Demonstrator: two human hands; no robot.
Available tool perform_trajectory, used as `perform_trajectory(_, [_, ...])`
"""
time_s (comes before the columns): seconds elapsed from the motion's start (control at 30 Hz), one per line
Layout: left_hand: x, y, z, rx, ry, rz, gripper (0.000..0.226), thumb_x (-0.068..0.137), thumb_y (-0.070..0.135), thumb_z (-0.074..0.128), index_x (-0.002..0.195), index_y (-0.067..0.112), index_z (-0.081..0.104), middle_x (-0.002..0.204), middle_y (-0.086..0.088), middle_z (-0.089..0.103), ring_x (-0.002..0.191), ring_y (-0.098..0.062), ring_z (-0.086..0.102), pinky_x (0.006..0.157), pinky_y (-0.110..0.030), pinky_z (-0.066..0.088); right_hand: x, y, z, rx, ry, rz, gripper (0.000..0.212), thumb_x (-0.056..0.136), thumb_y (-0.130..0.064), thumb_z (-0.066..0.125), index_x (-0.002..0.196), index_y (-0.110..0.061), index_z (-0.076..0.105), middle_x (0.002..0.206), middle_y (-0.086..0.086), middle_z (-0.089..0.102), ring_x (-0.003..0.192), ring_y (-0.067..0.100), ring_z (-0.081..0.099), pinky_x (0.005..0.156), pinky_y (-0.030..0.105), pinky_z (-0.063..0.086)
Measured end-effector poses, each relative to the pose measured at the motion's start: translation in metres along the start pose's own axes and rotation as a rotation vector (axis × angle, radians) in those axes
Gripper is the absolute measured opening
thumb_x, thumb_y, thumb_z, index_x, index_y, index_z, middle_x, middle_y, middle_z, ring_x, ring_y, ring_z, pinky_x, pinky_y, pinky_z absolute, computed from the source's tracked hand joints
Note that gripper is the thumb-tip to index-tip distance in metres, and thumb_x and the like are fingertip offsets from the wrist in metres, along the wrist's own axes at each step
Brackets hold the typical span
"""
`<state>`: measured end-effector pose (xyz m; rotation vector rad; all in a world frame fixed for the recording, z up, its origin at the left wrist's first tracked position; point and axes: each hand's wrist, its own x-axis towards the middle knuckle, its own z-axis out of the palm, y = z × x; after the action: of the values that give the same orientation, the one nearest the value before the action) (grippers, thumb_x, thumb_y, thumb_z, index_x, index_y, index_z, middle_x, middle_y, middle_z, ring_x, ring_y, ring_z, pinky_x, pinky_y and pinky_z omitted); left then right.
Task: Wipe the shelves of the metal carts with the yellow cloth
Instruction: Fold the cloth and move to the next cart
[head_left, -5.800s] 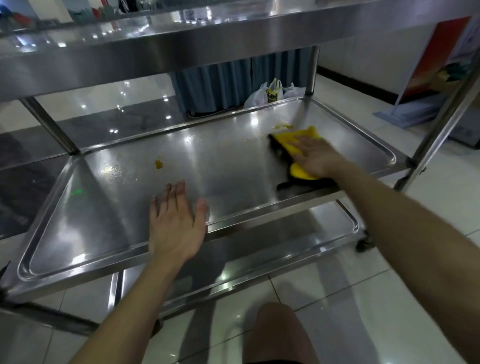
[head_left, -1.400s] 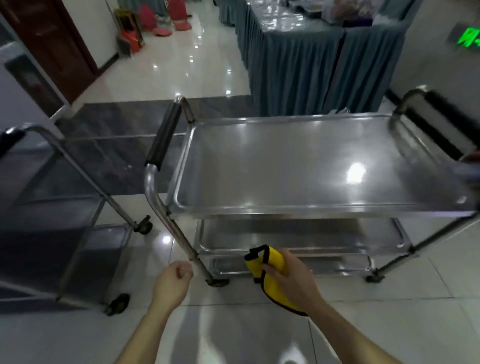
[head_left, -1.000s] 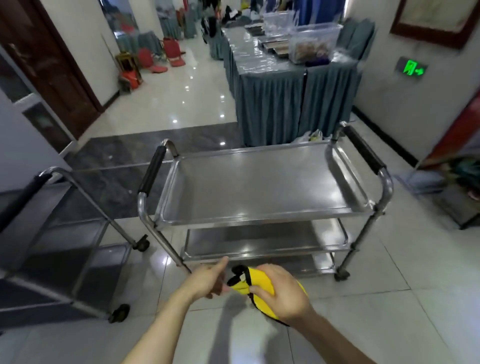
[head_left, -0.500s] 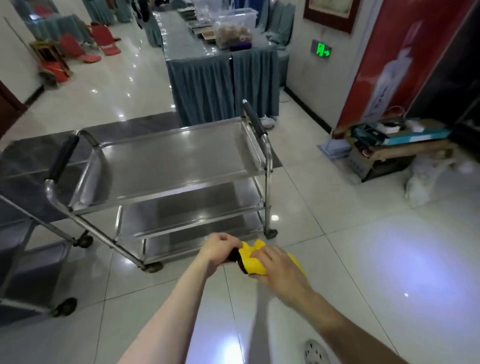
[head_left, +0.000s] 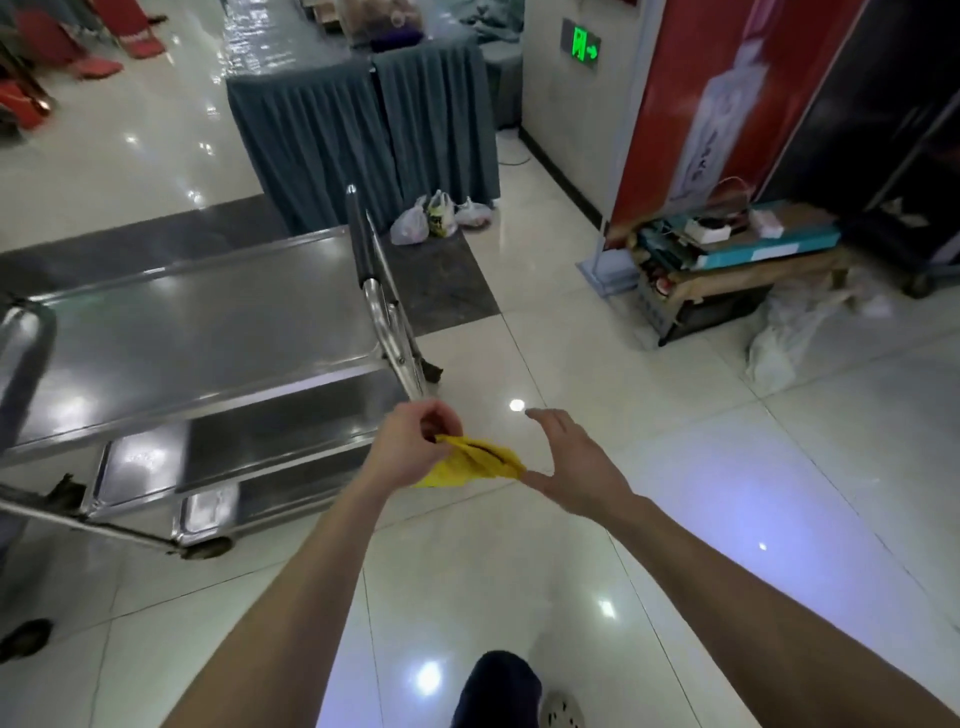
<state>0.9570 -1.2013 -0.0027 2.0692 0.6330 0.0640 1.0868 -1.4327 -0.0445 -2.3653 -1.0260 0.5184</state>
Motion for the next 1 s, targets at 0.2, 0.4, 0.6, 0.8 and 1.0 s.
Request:
perform_trajectory(0.2, [0.092,0.030,0.006,-0.043,-0.017,0.042,0.035,0.076,-0.016,0.073,0.093,0.014,0.074,0.090,0.000,0.081,0.087,-0.016,0.080,0.080,-0.039,0.067,0.099,0.030,-0.034,-0.075,-0.193,-0.017,0.028,0.090,-0.041,0.067,0.114,-0.028,0.061,0.100,-0.008,0.069,0.089,0.016,0.066,0.076,0.039,0.060])
perform_trajectory(0.4, [0.230,0.034,0.018,0.107,-0.079,0.014,0.039,0.088,-0.005,0.077,0.113,0.025,0.074,0.109,0.010,0.079,0.103,-0.007,0.076,0.091,-0.030,0.064,0.219,0.084,-0.080,-0.002,-0.118,-0.015,0.013,0.106,-0.026,0.046,0.113,-0.025,0.057,0.088,-0.007,0.062,0.077,0.014,0.061,0.062,0.032,0.047])
perform_trajectory(0.6, [0.357,0.070,0.019,0.429,-0.080,0.068,0.030,0.092,0.011,0.070,0.119,0.021,0.077,0.107,0.000,0.080,0.094,-0.019,0.073,0.081,-0.034,0.060,0.344,0.122,-0.160,0.077,0.014,-0.072,0.031,0.112,-0.046,0.045,0.123,-0.023,0.064,0.110,-0.004,0.068,0.096,0.019,0.062,0.082,0.040,0.052])
perform_trajectory(0.8, [0.466,0.086,-0.004,0.383,0.029,0.027,0.021,0.091,0.016,0.068,0.106,0.027,0.077,0.097,0.010,0.076,0.087,-0.012,0.070,0.082,-0.039,0.061,0.484,0.147,-0.200,0.099,0.029,-0.148,0.036,0.109,-0.053,0.049,0.094,-0.023,0.061,0.082,-0.007,0.061,0.076,0.010,0.058,0.068,0.037,0.041])
perform_trajectory(1.0, [0.562,0.066,-0.026,0.234,0.226,-0.195,0.024,0.097,0.014,0.069,0.109,0.034,0.064,0.096,0.014,0.073,0.076,-0.006,0.072,0.068,-0.030,0.064,0.639,0.146,-0.200,0.308,-0.312,-0.141,0.041,0.097,-0.070,0.056,0.105,-0.031,0.060,0.085,-0.005,0.073,0.070,0.011,0.073,0.071,0.044,0.063])
